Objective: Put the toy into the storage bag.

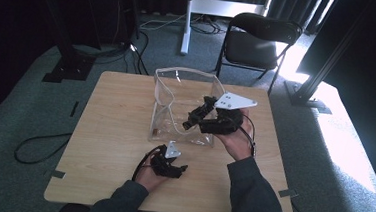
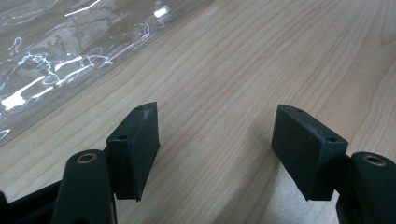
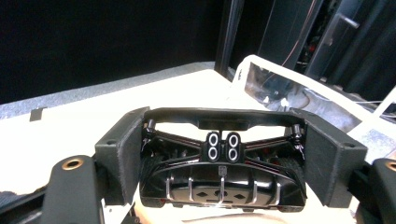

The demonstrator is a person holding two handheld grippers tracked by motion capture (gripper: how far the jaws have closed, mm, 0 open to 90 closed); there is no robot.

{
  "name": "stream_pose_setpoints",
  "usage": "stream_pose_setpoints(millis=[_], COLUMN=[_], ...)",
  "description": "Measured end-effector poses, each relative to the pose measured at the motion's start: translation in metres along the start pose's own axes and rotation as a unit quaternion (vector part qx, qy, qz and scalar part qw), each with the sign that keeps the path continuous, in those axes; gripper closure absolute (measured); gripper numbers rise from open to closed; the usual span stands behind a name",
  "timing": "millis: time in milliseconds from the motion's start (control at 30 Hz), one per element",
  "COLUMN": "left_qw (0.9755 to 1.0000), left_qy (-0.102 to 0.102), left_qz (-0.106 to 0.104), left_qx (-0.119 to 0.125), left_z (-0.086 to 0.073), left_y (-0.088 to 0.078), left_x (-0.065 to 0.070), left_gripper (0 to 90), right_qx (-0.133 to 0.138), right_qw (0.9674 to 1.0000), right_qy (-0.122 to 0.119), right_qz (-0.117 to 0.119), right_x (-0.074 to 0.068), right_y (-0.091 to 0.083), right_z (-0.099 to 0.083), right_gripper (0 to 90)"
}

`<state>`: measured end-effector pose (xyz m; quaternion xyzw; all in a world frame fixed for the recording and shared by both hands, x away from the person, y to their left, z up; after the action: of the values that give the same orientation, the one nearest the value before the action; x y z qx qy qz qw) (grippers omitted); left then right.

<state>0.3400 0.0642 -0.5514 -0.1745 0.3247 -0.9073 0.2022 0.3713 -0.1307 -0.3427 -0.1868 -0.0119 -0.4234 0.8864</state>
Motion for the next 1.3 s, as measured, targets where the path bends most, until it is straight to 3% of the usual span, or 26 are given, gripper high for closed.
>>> stream_pose_setpoints(millis=[167, 367, 567, 1300], left_qw=[1.0, 0.9996, 0.9998, 0.9998], left_qy=[-0.005, -0.026, -0.014, -0.015], left_qz=[0.005, -0.001, 0.011, 0.01], left_qx=[0.003, 0.014, 0.006, 0.007], left_z=[-0.006, -0.011, -0.011, -0.01], left_y=[-0.007, -0.015, -0.013, -0.013], left_x=[-0.002, -0.007, -0.005, -0.006], left_gripper=[32.5, 32.5, 32.4, 32.5], right_qx=[-0.009, -0.016, -0.024, -0.042], right_qw=[0.9999, 0.9998, 0.9997, 0.9989], right_qy=[0.004, 0.01, 0.005, -0.019], right_qz=[0.005, 0.009, 0.008, -0.009], right_x=[-0.003, -0.006, -0.012, -0.023], right_y=[0.005, 0.011, 0.015, 0.025], right_z=[-0.008, -0.017, -0.023, -0.038], right_gripper=[24.5, 24.5, 24.5, 24.3])
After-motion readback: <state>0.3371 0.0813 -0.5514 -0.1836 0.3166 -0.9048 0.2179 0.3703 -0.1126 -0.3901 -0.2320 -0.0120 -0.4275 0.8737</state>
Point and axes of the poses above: each handheld gripper's, and its own axes: y roughly forward along the jaws, z roughly out of its top, x roughly to its right, the point moved 1 cm from there along y, roughly forward along the jaws, and after that the axes turned 14 degrees about -z, right-handed, at the moved point
